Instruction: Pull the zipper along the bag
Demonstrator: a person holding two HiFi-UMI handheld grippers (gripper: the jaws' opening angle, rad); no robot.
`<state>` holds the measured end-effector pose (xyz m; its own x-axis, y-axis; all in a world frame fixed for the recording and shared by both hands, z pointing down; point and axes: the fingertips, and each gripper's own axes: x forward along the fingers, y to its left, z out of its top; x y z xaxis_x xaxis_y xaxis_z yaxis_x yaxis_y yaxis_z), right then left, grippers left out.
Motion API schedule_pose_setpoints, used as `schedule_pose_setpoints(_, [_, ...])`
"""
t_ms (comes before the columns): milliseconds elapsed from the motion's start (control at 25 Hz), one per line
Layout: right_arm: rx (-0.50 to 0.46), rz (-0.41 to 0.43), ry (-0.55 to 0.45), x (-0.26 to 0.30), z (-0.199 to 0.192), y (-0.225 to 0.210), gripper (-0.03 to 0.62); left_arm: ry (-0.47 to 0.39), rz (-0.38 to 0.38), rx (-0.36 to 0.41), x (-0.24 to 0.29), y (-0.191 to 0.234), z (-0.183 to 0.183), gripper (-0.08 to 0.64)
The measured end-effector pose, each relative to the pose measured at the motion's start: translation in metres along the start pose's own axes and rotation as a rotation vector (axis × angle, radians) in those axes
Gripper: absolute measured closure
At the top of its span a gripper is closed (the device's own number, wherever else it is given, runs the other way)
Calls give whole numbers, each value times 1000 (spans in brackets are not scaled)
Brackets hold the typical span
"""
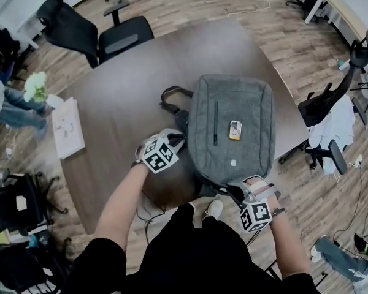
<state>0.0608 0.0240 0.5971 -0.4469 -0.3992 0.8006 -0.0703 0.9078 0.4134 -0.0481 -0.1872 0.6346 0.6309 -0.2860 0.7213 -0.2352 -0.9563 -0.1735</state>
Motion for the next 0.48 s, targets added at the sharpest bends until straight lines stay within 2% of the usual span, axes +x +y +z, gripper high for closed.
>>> schedule_pose_setpoints(80, [-4, 13, 5, 0, 0, 1, 545, -19, -55, -36, 5, 8, -1, 506])
schedule_pose_setpoints(160, [-11, 25, 14, 0, -1, 2, 545, -13, -81, -20, 12, 15, 0, 512])
schedule_pose_setpoints(320, [-14, 31, 21, 2, -4, 3, 545, -5, -83, 17, 24, 31, 5, 517])
schedule_pose_setpoints(480, [4, 6, 23, 4, -3, -3, 545, -26, -62, -23, 27, 39, 7, 521])
